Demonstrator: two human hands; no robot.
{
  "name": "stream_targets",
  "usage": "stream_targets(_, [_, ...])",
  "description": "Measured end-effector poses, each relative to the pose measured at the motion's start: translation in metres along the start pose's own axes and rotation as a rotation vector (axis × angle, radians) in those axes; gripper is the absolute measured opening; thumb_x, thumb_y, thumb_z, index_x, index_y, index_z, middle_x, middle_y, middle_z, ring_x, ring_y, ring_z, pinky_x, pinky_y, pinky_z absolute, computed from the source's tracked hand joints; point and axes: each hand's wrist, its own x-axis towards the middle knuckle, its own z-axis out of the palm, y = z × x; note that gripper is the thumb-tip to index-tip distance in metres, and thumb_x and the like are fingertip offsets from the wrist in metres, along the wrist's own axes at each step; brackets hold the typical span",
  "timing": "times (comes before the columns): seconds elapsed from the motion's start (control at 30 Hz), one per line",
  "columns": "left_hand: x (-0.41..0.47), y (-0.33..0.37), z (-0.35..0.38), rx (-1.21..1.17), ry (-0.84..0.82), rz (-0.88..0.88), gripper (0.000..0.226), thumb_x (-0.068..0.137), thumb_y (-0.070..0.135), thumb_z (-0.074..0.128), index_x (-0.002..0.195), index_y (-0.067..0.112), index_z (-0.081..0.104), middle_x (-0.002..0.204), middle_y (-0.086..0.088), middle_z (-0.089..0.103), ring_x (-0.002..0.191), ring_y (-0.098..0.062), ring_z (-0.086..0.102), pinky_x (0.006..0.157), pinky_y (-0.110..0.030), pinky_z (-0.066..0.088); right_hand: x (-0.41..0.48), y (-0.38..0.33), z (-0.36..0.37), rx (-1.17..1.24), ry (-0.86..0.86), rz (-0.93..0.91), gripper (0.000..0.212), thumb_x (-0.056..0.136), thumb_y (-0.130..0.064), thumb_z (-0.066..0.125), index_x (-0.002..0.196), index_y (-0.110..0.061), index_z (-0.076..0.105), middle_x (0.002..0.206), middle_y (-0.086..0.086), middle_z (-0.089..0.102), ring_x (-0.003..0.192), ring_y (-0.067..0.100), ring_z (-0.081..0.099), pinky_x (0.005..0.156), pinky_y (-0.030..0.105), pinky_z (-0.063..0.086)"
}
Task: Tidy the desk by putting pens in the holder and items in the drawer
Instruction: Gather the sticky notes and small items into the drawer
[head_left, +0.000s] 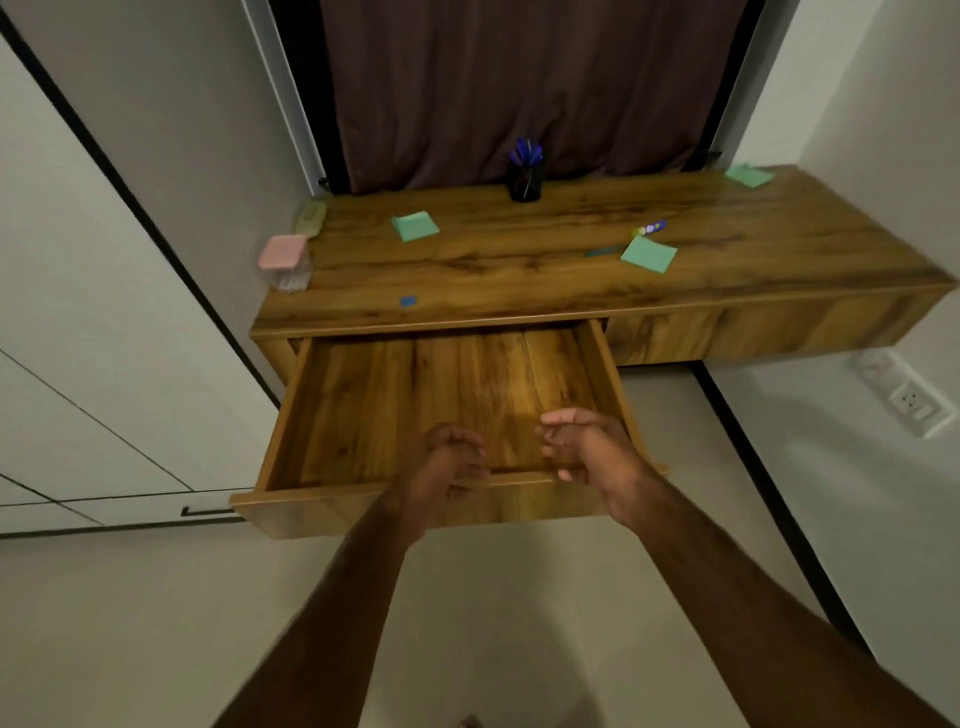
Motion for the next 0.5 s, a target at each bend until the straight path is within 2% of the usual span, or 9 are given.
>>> stream_targets(0.07, [0.006, 0.019, 0.021, 0.121, 0.032, 0.073, 0.023, 0.088, 0.006, 0.063, 0.109, 0.016, 0.065, 0.108, -0.006, 0.072, 0.102, -0.026, 0.068, 0.07, -0.032, 0.054, 0.003, -0.018, -0.014, -0.105, 0.01, -0.103, 0.02, 0.092, -0.015, 0.065, 0.108, -0.023, 0.073, 0.109, -0.004, 0.075, 0.105, 0.014, 0.067, 0.089, 0.036, 0.054])
stream_targets(0.17, [0.019, 0.042, 0.057, 0.33, 0.086, 0.179, 0.031, 0.086, 0.011, 0.068, 0.113, 0.023, 0.061, 0.113, 0.0, 0.066, 0.102, -0.017, 0.061, 0.079, -0.033, 0.052, 0.011, -0.04, -0.042, -0.241, -0.009, -0.217, 0.024, 0.091, -0.007, 0.065, 0.114, -0.014, 0.069, 0.108, -0.003, 0.07, 0.098, 0.009, 0.064, 0.076, 0.018, 0.052])
stream_targets(0.23, [0.027, 0.053, 0.079, 0.446, 0.103, 0.268, 0.044, 0.084, 0.016, 0.071, 0.124, 0.025, 0.056, 0.12, 0.005, 0.06, 0.106, -0.013, 0.058, 0.089, -0.037, 0.054, 0.019, -0.051, -0.063, -0.349, -0.024, -0.274, 0.031, 0.088, -0.012, 0.069, 0.119, -0.02, 0.066, 0.112, -0.01, 0.066, 0.102, 0.009, 0.063, 0.08, 0.02, 0.054])
stream_targets(0.3, [0.033, 0.064, 0.103, 0.506, 0.101, 0.328, 0.053, 0.083, 0.02, 0.071, 0.132, 0.028, 0.051, 0.122, 0.01, 0.057, 0.105, -0.01, 0.057, 0.092, -0.04, 0.055, 0.029, -0.058, -0.088, -0.441, -0.024, -0.304, 0.043, 0.086, -0.019, 0.072, 0.127, -0.028, 0.061, 0.119, -0.016, 0.059, 0.11, 0.008, 0.057, 0.081, 0.022, 0.05])
stream_targets(0.37, [0.038, 0.075, 0.126, 0.539, 0.101, 0.366, 0.058, 0.081, 0.025, 0.071, 0.135, 0.029, 0.048, 0.125, 0.01, 0.056, 0.106, -0.008, 0.057, 0.092, -0.042, 0.055, 0.034, -0.066, -0.11, -0.516, -0.031, -0.345, 0.053, 0.085, -0.02, 0.072, 0.135, -0.029, 0.057, 0.13, -0.013, 0.055, 0.117, 0.008, 0.052, 0.082, 0.022, 0.046])
stream_targets(0.4, [0.043, 0.079, 0.138, 0.56, 0.105, 0.386, 0.06, 0.08, 0.027, 0.071, 0.136, 0.029, 0.048, 0.132, 0.008, 0.055, 0.113, -0.009, 0.055, 0.095, -0.044, 0.054, 0.04, -0.069, -0.123, -0.536, -0.039, -0.368, 0.056, 0.083, -0.021, 0.072, 0.137, -0.03, 0.056, 0.136, -0.011, 0.054, 0.122, 0.01, 0.051, 0.084, 0.024, 0.047])
stream_targets(0.43, [0.048, 0.083, 0.15, 0.582, 0.107, 0.407, 0.06, 0.08, 0.027, 0.071, 0.135, 0.028, 0.048, 0.137, 0.007, 0.052, 0.12, -0.009, 0.051, 0.098, -0.044, 0.051, 0.043, -0.072, -0.134, -0.562, -0.04, -0.384, 0.057, 0.081, -0.023, 0.073, 0.135, -0.031, 0.057, 0.138, -0.01, 0.053, 0.123, 0.011, 0.052, 0.083, 0.024, 0.048])
stream_targets(0.5, [0.058, 0.088, 0.174, 0.584, 0.098, 0.422, 0.058, 0.082, 0.026, 0.072, 0.134, 0.027, 0.048, 0.138, 0.008, 0.049, 0.124, -0.007, 0.044, 0.103, -0.042, 0.048, 0.046, -0.079, -0.156, -0.587, -0.033, -0.403, 0.048, 0.081, -0.02, 0.074, 0.126, -0.027, 0.06, 0.127, -0.013, 0.057, 0.111, 0.006, 0.056, 0.077, 0.02, 0.047])
